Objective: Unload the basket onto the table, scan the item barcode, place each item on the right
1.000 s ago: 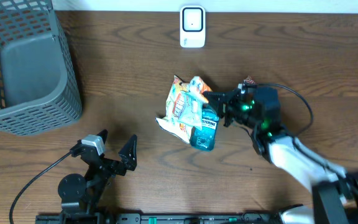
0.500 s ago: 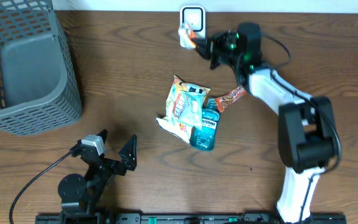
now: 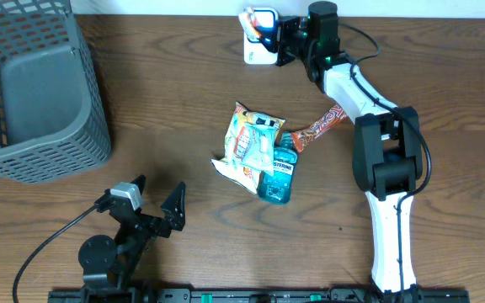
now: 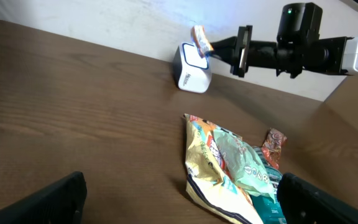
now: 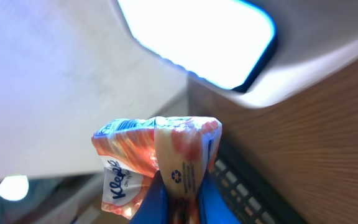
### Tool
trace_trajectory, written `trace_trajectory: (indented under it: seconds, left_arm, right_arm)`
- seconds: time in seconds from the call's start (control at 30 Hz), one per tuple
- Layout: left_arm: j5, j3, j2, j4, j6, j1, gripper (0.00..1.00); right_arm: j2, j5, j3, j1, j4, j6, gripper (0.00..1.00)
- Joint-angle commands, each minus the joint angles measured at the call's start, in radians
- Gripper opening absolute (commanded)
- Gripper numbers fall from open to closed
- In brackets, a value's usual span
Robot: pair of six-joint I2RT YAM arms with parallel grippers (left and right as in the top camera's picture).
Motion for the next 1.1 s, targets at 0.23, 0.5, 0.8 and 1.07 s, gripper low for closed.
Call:
trace_trajectory:
  seconds: [0.23, 0.5, 0.8, 1.07]
  left_arm:
    - [-0.005, 0.01, -0.006, 0.0, 0.013, -0.003, 0.98]
    - [-0.005, 0.01, -0.006, 0.0, 0.013, -0.003, 0.98]
    - [-0.005, 0.01, -0.006, 0.0, 0.013, -0.003, 0.98]
    - [-0.005, 0.01, -0.006, 0.0, 0.013, -0.003, 0.98]
  right_arm:
    - [0.01, 0.083, 0.027, -0.022, -0.023, -0.139, 0.02]
    - [-0.053, 0.077, 0.05, -0.046, -0.182, -0.451, 0.02]
    - [-0.353, 0.383, 0.057, -0.154, -0.725, -0.725, 0.02]
    - [-0.478, 1.0, 0.057, -0.263, -1.015, -0.851, 0.02]
